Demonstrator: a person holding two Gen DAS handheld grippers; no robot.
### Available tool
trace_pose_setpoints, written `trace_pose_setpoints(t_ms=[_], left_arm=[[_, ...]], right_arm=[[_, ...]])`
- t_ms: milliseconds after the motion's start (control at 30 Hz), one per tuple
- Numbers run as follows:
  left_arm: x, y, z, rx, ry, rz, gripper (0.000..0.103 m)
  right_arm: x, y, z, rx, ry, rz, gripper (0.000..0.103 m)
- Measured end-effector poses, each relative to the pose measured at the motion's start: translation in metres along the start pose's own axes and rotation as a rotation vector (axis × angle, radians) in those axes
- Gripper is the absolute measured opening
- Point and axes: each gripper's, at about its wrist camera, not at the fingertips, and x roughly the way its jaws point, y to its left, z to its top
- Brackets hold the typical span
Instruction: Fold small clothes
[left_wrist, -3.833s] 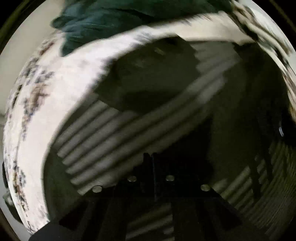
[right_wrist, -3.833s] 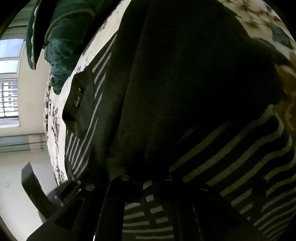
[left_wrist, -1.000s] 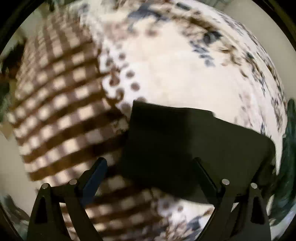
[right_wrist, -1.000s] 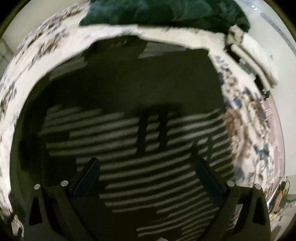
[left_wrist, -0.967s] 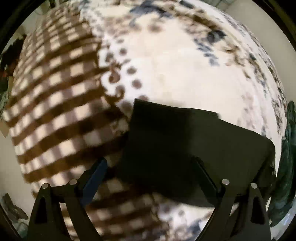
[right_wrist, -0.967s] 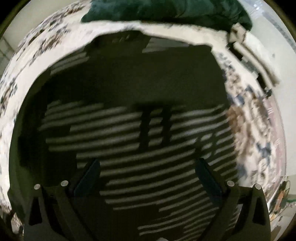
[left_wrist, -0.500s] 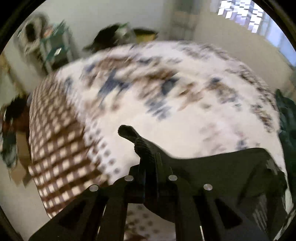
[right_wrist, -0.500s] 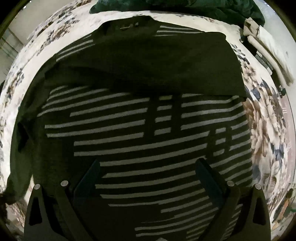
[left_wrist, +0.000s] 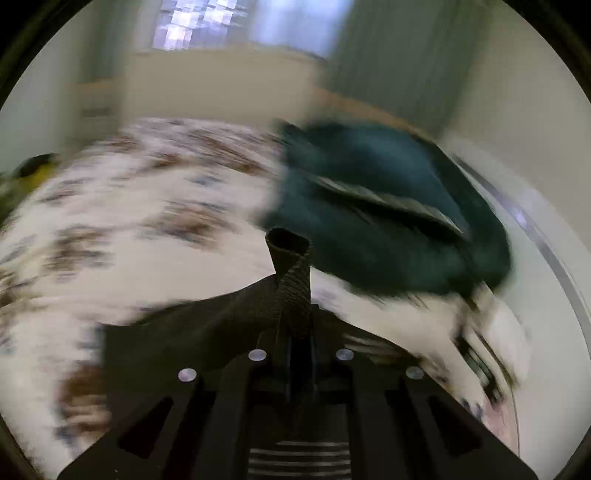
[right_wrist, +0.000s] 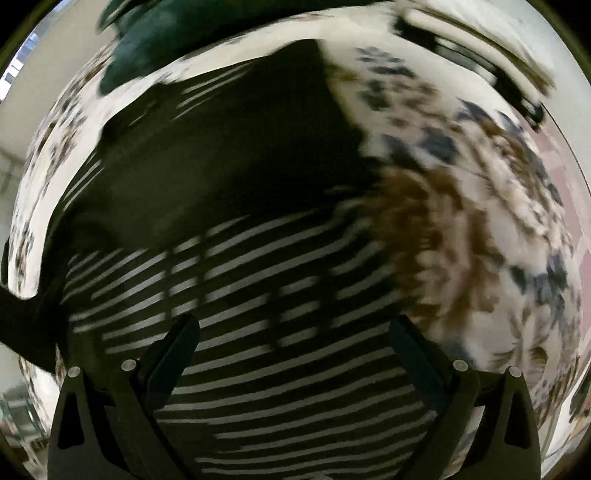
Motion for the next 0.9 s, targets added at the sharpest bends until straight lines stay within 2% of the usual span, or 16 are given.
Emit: trace_pose_setpoints(t_ms=[100,133,233,267,333,367,400,467,533,600,700,767,833,900], left_arm=[[0.058,-0.06,-0.021,0.074,0.094,-0.062,0.005],[0.087,-0.08,-0.034,0.103,0.152,-0.086,0.005],[0.137,-0.107,-0.057,0.126,0.29,-0.112,0.01],[0.158,-0.11,-0.067,0.121,0.363,-0.132,0.014],[0.174,-0.109,-0.077,0.11,0.434,-0.135,0.045],[0.174,-0.098,-0.079,0.09,0.451,-0.139,0.077],[0.168,-0.094,-0.08,0.081,0.452,-0.145,0.09],[0.145,-0.063,-0.072,0.052,0.433,-0.135,0.09],[0.12,-0.025,-0.063,0.021,0.403,-0.094,0.09],[0.092,0.035,-0.049,0.0,0.351,0.03,0.09],[0.076,0.108,-0.041,-0.013,0.289,0.232,0.09],[0.077,0.16,-0.038,-0.057,0.298,0.368,0.09],[0.079,0.202,-0.038,-0.132,0.305,0.425,0.09],[0.081,0.221,-0.039,-0.16,0.302,0.449,0.09]], right_arm=[[-0.001,-0.033,0.007,0.049,-0.001,-0.019,0.103],[-0.001,-0.043,0.009,0.062,-0.002,-0.024,0.103],[-0.001,-0.067,0.018,0.086,0.0,-0.037,0.103],[0.0,-0.075,0.021,0.09,0.002,-0.039,0.103],[0.001,-0.085,0.026,0.082,0.007,-0.036,0.103],[0.001,-0.088,0.028,0.078,0.008,-0.025,0.103],[0.0,-0.092,0.031,0.071,0.006,0.0,0.103],[-0.004,-0.096,0.04,0.053,0.009,0.028,0.103],[-0.011,-0.101,0.051,0.061,0.005,0.064,0.103],[-0.018,-0.099,0.064,0.078,-0.006,0.108,0.103],[-0.023,-0.088,0.098,0.102,-0.031,0.198,0.103],[-0.018,-0.068,0.123,0.09,-0.049,0.237,0.102],[-0.006,-0.045,0.15,0.048,-0.071,0.222,0.1],[0.011,-0.024,0.17,0.006,-0.076,0.184,0.093]])
